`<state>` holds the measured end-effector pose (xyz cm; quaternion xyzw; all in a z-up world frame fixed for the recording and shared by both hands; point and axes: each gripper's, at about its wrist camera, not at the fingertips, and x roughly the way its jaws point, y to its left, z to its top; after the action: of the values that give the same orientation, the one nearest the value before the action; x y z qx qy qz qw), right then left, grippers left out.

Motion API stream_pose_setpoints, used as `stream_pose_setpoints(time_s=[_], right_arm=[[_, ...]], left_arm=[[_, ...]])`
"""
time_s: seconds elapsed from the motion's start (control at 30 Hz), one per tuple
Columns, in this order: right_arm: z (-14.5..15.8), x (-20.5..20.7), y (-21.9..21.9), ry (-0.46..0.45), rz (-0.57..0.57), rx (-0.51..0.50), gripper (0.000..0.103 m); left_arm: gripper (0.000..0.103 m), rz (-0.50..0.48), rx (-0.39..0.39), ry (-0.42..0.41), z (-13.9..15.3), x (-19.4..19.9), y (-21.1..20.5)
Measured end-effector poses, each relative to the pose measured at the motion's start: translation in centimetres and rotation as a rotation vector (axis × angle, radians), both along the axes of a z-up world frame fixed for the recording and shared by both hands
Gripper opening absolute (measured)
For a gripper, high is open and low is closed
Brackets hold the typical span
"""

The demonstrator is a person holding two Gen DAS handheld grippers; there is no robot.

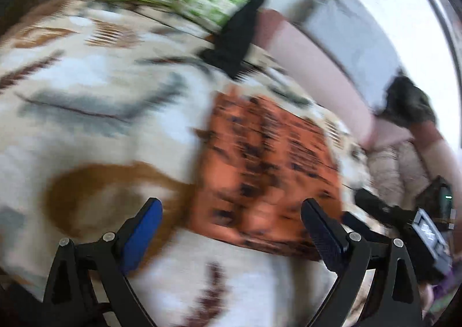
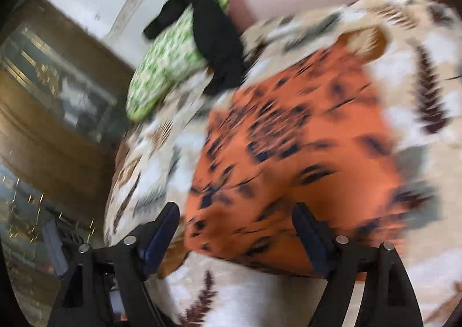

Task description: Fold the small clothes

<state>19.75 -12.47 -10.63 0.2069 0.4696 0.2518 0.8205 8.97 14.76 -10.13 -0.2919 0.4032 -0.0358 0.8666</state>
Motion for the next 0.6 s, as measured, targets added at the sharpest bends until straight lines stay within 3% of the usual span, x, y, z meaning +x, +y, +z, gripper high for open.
stream_pose_setpoints(time_s=[0.17, 0.2, 0.23, 0.33, 0.47, 0.53, 0.6], right_arm=[[-1.0, -1.1, -3.6, 0.029, -0.034, 0.032, 0.085], [-1.2, -1.3, -3.9, 0.033, -0.029, 0.036, 0.085], [-1.3, -1.0, -4.0, 0.036, -0.026, 0.039, 0.085], [-1.6, -1.1, -4.3, 0.038, -0.021, 0.051, 0.085], [-2.3, -0.2, -4.0, 0.064, -0.019, 0.059, 0.085], [-2.4, -0.1, -3.8, 0.067, -0.011, 0.048, 0.085], [-2.5, 0.0, -3.6, 0.067, -0.002, 0.045, 0.085]], left_arm=[[0.097, -0.061, 0.003, 0.069, -1.5, 1.9, -3.5], [0.09, -0.065, -0.013, 0.084, -1.8, 2.4, -3.4], [0.073, -0.075, -0.036, 0.093, -2.0, 2.6, -3.5], [0.037, -0.081, -0.053, 0.159, -3.0, 4.3, -3.4], [0.035, -0.062, -0.208, 0.25, -5.2, 5.2, -1.8], [0.015, -0.065, -0.177, 0.216, -4.1, 4.9, -1.7], [0.014, -0.083, -0.074, 0.116, -1.3, 4.1, -2.6]])
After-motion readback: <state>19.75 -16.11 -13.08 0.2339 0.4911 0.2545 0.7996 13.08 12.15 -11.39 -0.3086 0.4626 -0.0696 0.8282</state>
